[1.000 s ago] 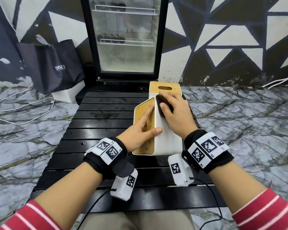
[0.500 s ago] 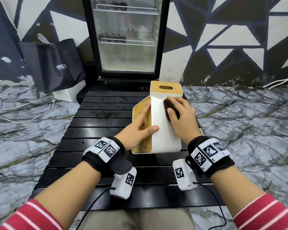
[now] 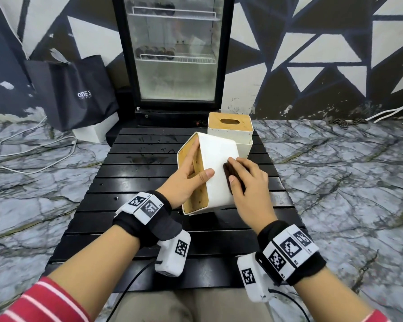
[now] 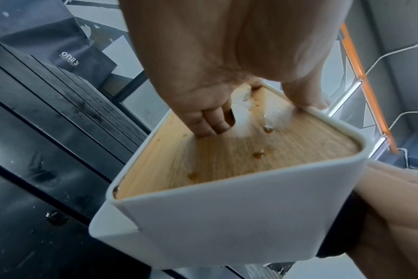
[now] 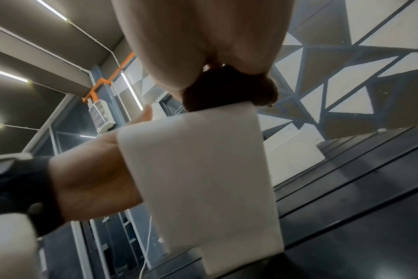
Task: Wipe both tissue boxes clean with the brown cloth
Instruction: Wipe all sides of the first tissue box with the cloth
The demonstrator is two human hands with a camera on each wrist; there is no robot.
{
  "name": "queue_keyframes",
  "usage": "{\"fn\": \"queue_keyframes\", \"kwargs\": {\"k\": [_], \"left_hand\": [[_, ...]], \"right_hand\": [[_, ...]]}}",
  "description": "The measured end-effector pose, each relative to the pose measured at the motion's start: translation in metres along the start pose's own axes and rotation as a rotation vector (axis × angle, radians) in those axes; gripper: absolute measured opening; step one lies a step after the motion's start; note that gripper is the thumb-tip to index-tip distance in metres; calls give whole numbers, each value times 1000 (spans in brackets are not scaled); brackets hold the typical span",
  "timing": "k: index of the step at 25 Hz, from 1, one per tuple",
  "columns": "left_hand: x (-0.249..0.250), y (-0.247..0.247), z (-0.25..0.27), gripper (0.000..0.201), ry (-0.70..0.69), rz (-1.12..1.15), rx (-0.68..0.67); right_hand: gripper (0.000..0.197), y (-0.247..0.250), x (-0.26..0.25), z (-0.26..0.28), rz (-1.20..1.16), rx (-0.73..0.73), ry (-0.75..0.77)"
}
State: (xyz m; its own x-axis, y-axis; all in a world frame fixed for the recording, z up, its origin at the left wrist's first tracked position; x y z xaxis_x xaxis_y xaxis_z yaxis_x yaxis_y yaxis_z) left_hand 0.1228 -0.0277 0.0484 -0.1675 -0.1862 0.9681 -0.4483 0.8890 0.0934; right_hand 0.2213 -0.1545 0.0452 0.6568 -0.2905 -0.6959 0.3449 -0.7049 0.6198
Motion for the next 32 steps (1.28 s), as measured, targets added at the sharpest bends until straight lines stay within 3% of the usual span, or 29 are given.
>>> {"fn": "queue_keyframes", "kwargs": {"k": [4, 13, 19, 25, 29, 32], "left_hand": [[3, 0, 0, 80, -5, -21, -14], [-4, 5, 4, 54, 41, -7, 42], [0, 2, 4, 56, 10, -14, 31], [2, -2, 4, 54, 21, -18, 33], [4, -6, 2, 59, 8, -48, -27], [3, -11, 3, 57, 10, -24, -52]], "right_hand": [[42, -7, -16, -1, -5, -38, 93], [38, -1, -1, 1, -21, 26, 39], [44, -14, -22, 10, 7, 24, 157], [44, -8, -16, 2, 1, 37, 98], [45, -11, -28, -7, -16, 63, 188], [41, -4, -23, -22, -31, 96, 164]]}}
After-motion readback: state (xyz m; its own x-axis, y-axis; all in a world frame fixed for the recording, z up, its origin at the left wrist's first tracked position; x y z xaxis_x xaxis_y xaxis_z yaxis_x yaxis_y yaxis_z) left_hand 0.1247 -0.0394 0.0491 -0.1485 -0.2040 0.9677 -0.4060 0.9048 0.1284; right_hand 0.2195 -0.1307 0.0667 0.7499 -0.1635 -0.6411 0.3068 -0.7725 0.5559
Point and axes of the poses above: each hand's wrist, its own z-axis away from the middle knuckle, its own y-axis out of the back of the hand, x = y × z, the point moved 3 cm from there along -z, towards the middle knuckle, and after that the axes turned 6 degrees about -y, right-handed, at the moved point
